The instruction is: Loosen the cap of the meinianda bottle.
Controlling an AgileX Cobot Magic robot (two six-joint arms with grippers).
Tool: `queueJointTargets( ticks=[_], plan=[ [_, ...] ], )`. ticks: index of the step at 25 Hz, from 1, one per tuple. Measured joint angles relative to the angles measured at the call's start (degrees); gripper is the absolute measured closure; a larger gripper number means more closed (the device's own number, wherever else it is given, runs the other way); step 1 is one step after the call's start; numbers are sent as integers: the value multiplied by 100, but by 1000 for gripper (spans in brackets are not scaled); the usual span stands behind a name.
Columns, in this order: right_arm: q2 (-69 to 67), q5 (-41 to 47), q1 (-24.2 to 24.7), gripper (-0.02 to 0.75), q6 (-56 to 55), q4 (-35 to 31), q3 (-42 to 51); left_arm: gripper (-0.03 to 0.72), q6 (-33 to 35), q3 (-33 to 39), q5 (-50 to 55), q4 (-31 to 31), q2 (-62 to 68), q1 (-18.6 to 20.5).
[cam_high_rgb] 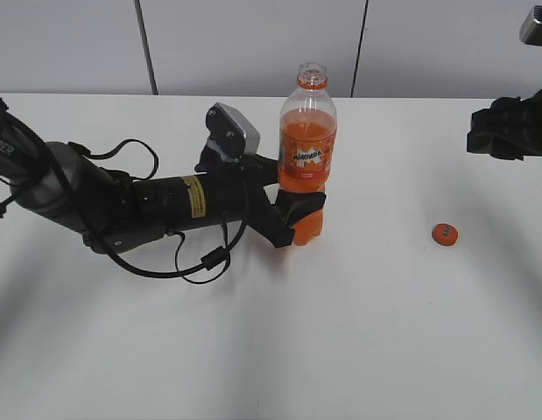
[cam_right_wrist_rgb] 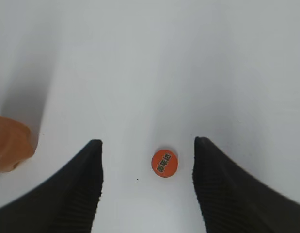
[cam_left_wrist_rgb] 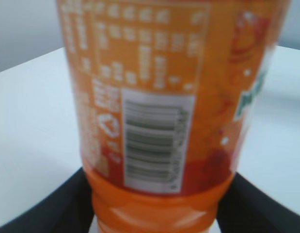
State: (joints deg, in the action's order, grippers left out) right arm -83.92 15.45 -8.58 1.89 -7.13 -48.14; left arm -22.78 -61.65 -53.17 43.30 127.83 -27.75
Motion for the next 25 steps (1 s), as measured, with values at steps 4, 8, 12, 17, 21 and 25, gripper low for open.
queueJointTargets(
  ticks=[4, 8, 12, 17, 21, 25],
  plan=[
    [65, 2, 0, 295, 0, 0, 0, 104, 0, 0, 43, 0, 0, 0],
    [147, 2, 0, 295, 0, 0, 0, 83, 0, 0, 46, 117, 0, 47],
    [250, 2, 0, 295, 0, 0, 0, 94, 0, 76, 65, 506, -98, 193],
    [364, 2, 0, 295, 0, -6, 0, 98, 0, 459, 65, 799, -444, 458],
    [486, 7, 0, 295, 0, -6, 0, 98, 0, 758, 76, 875, -762, 710],
    [639, 7, 0, 295, 28, 317, 0, 107, 0, 891, 347, 929, -1171, 888]
  ],
)
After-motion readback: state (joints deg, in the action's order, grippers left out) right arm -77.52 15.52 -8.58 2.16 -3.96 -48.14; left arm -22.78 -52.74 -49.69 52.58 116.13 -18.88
